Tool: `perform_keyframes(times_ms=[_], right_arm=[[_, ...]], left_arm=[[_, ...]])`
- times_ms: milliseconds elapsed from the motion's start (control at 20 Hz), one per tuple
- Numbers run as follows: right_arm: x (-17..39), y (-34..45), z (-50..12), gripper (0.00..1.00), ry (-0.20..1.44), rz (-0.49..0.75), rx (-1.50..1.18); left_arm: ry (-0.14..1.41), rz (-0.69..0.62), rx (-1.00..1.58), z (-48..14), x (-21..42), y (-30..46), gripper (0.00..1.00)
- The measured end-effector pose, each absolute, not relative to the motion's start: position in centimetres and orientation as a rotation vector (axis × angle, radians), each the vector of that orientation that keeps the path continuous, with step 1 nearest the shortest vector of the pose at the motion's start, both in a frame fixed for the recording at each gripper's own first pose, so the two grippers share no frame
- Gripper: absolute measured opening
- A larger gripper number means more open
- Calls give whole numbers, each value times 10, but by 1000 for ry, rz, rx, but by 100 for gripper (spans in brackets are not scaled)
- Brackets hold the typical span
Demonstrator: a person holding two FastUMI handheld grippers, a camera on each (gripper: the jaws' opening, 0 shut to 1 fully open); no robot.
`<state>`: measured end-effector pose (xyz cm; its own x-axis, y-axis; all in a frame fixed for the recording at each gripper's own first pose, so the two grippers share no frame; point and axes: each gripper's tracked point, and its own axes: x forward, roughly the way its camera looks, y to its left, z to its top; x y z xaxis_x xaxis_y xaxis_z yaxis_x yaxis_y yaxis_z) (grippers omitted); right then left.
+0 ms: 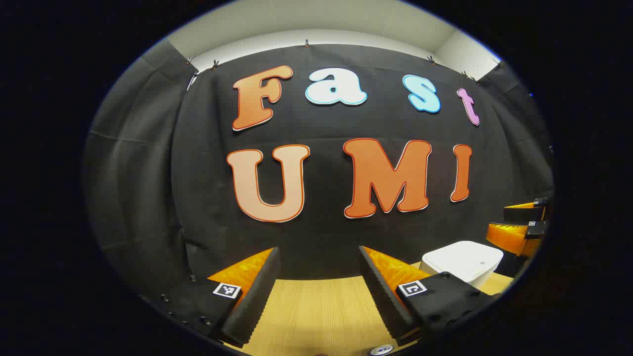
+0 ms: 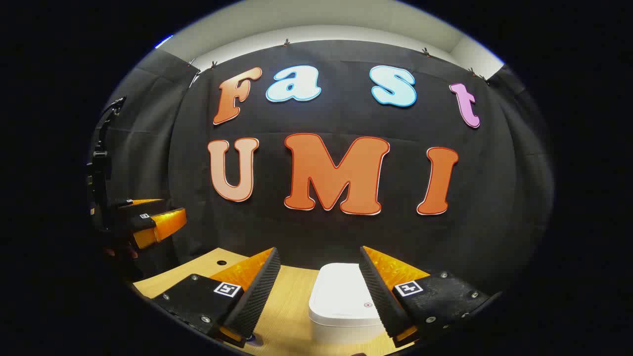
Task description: Press the lid of the desktop garbage bin to open it, pick up the crumpled paper on the desktop and throw it into the bin, then pick up the pop can on the desktop and drop it into the bin, and finally close the garbage bin lid.
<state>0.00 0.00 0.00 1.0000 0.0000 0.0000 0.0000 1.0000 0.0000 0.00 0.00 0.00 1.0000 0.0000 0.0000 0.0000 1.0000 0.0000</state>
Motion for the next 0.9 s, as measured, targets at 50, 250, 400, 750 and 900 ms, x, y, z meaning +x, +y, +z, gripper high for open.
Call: perform_keyframes(times_ms=[50, 250, 400, 750, 900], right_arm=[[0, 0, 0, 97, 0, 0, -3], [2, 1, 2, 97, -5, 11, -3], [1, -1, 2, 97, -5, 11, -4], [0, -15, 1, 96, 8, -16, -16], [1, -24, 0, 95, 19, -25, -21]], left_arm=[[-1, 5, 2, 0, -1, 0, 99], [-5, 20, 8, 0, -3, 4, 99], [-4, 21, 6, 1, -6, 4, 99], [-3, 24, 18, 0, -13, 3, 99], [-5, 28, 24, 1, -15, 3, 99]])
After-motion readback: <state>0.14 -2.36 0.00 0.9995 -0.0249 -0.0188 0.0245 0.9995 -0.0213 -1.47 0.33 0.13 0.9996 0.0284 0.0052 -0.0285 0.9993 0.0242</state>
